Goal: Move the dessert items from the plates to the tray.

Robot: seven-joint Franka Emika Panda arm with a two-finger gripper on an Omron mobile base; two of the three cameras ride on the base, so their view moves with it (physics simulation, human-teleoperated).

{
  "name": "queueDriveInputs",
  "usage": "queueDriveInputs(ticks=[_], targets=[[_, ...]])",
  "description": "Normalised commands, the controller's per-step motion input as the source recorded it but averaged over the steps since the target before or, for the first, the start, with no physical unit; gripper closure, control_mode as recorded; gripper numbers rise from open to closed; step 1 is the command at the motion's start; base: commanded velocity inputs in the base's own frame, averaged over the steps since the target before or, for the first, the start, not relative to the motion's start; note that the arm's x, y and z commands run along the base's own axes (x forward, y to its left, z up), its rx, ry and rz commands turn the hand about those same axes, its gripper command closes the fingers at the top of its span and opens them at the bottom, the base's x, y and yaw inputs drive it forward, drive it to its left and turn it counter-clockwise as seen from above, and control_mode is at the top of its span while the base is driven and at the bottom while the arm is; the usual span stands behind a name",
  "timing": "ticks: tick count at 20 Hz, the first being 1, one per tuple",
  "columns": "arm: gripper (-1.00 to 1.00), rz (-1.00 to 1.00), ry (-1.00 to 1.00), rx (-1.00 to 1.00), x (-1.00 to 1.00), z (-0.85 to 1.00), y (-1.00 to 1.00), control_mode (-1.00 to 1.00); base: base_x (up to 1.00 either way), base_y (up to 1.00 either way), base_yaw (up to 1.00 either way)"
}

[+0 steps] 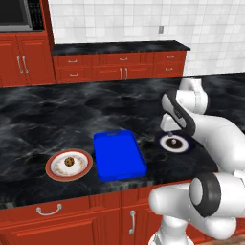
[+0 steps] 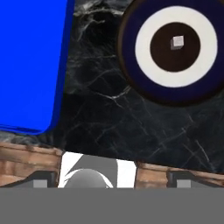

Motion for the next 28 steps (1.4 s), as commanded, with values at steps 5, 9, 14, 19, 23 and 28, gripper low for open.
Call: queueDriveInputs(ticks=[5,9,14,19,23,28], targets=[[-1.00,0.07,0.03,-0.02,0.21,-0.39,-0.24,-1.00,0.00,0.00,0.00],[-1.00,0.07,0.00,0.00,0.23,-0.28,-0.31,-1.00,0.00,0.00,0.00],[-1.00,0.08,-0.01,0.00,0.32,-0.27,-0.21,-1.00,0.00,0.00,0.00],[-1.00,0.09,0.00,0.00,0.40,-0.25,-0.18,-1.00,0.00,0.00,0.00],[-1.00,0.08,0.00,0.00,0.43,-0.26,-0.20,-1.00,0.00,0.00,0.00],[-1.00,0.04,0.00,0.00,0.44,-0.26,-0.07,-1.00,0.00,0.00,0.00]])
